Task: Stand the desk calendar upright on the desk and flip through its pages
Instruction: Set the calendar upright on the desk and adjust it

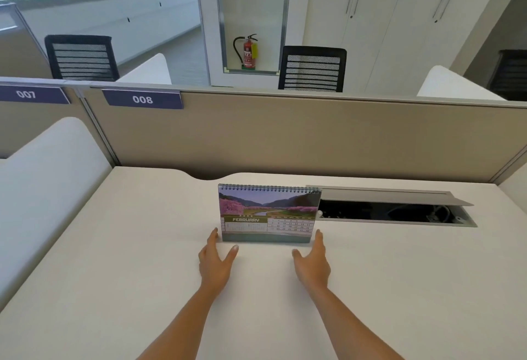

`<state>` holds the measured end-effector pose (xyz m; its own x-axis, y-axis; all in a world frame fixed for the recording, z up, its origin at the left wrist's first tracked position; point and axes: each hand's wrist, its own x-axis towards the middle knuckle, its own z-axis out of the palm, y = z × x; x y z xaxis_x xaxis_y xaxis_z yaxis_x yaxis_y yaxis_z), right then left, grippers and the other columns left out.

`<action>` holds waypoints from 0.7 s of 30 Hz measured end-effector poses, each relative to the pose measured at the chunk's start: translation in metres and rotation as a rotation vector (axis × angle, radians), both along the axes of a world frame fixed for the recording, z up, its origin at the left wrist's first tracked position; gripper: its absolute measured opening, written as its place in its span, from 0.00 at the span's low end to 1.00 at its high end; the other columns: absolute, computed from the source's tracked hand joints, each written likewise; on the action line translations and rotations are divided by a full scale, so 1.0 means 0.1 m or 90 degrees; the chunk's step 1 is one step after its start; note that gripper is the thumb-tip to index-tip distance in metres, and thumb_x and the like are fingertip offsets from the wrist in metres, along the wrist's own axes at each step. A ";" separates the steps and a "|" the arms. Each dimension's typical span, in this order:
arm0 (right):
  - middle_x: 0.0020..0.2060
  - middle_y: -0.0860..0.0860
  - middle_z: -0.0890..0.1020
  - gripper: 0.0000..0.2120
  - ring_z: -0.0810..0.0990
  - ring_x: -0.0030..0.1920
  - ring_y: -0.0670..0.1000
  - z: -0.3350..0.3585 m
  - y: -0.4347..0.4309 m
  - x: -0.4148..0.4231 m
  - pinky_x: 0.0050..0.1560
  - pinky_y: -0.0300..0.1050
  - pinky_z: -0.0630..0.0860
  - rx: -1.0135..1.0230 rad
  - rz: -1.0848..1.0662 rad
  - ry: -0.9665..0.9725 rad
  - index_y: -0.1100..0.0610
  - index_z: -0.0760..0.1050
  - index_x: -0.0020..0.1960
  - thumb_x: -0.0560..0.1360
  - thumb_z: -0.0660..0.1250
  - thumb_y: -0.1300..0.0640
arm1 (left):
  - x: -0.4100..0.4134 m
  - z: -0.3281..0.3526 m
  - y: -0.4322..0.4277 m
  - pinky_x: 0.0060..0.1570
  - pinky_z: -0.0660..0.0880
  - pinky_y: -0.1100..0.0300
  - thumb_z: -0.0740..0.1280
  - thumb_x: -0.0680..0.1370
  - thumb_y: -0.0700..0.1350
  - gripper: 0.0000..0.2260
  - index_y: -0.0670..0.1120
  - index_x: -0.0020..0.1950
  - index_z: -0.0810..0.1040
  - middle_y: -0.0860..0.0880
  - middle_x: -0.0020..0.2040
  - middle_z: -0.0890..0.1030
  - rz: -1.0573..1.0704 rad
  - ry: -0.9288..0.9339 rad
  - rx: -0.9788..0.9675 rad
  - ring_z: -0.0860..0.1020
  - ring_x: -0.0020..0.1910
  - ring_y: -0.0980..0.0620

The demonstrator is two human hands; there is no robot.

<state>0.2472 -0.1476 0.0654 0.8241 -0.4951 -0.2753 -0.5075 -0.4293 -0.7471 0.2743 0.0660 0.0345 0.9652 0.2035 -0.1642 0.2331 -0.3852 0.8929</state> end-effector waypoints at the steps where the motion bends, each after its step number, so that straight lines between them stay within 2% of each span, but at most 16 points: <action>1: 0.78 0.51 0.59 0.38 0.63 0.75 0.58 0.00 0.01 -0.02 0.72 0.59 0.63 0.002 0.019 -0.003 0.51 0.47 0.79 0.77 0.66 0.56 | -0.02 0.01 0.00 0.71 0.60 0.46 0.69 0.76 0.52 0.32 0.51 0.77 0.58 0.46 0.73 0.68 -0.002 0.005 -0.002 0.58 0.74 0.45; 5: 0.79 0.51 0.55 0.40 0.58 0.77 0.56 0.04 0.07 -0.07 0.74 0.57 0.62 0.011 0.049 -0.013 0.51 0.44 0.79 0.77 0.67 0.54 | -0.06 0.09 -0.06 0.73 0.59 0.46 0.68 0.77 0.52 0.34 0.52 0.78 0.55 0.47 0.76 0.64 -0.044 0.024 -0.009 0.58 0.75 0.46; 10: 0.79 0.52 0.56 0.41 0.60 0.77 0.57 0.11 0.08 -0.16 0.74 0.55 0.62 0.005 0.060 -0.008 0.51 0.44 0.80 0.77 0.67 0.51 | -0.11 0.14 -0.15 0.73 0.60 0.44 0.69 0.76 0.54 0.37 0.53 0.79 0.51 0.47 0.77 0.62 -0.064 0.052 -0.039 0.59 0.75 0.44; 12: 0.78 0.52 0.58 0.39 0.62 0.76 0.57 0.15 0.08 -0.21 0.73 0.55 0.64 -0.005 0.059 -0.024 0.52 0.47 0.79 0.77 0.67 0.51 | -0.15 0.13 -0.15 0.73 0.59 0.45 0.69 0.76 0.54 0.38 0.52 0.79 0.49 0.47 0.78 0.60 -0.072 0.059 -0.024 0.59 0.76 0.44; 14: 0.75 0.51 0.67 0.34 0.69 0.72 0.57 0.20 0.08 -0.25 0.68 0.54 0.70 0.011 0.030 -0.066 0.52 0.55 0.78 0.77 0.67 0.53 | -0.20 0.12 -0.13 0.73 0.58 0.45 0.68 0.76 0.55 0.39 0.51 0.79 0.47 0.46 0.78 0.58 -0.078 0.067 -0.003 0.57 0.76 0.44; 16: 0.66 0.52 0.78 0.24 0.77 0.63 0.55 0.27 0.09 -0.28 0.58 0.48 0.75 0.083 -0.023 -0.134 0.50 0.68 0.70 0.76 0.68 0.54 | -0.28 0.08 -0.10 0.74 0.55 0.46 0.67 0.77 0.56 0.40 0.50 0.79 0.45 0.46 0.79 0.56 -0.083 0.065 0.027 0.55 0.77 0.45; 18: 0.58 0.53 0.82 0.11 0.80 0.55 0.51 0.35 0.07 -0.28 0.48 0.43 0.75 0.187 -0.060 -0.166 0.51 0.76 0.57 0.76 0.69 0.52 | -0.42 -0.01 -0.05 0.75 0.51 0.49 0.66 0.77 0.57 0.40 0.48 0.79 0.43 0.47 0.80 0.52 -0.096 0.055 0.090 0.51 0.78 0.46; 20: 0.52 0.58 0.83 0.10 0.80 0.47 0.51 0.46 0.04 -0.26 0.45 0.43 0.75 0.300 -0.058 -0.158 0.56 0.76 0.50 0.77 0.68 0.49 | -0.60 -0.15 0.04 0.76 0.45 0.52 0.62 0.78 0.58 0.39 0.47 0.78 0.41 0.49 0.80 0.47 -0.126 0.033 0.188 0.46 0.79 0.49; 21: 0.51 0.59 0.84 0.12 0.81 0.48 0.54 0.52 0.03 -0.26 0.48 0.46 0.75 0.369 -0.049 -0.154 0.58 0.76 0.51 0.78 0.66 0.48 | -0.70 -0.23 0.08 0.76 0.42 0.53 0.60 0.79 0.59 0.39 0.46 0.78 0.39 0.50 0.80 0.45 -0.145 0.017 0.240 0.44 0.79 0.50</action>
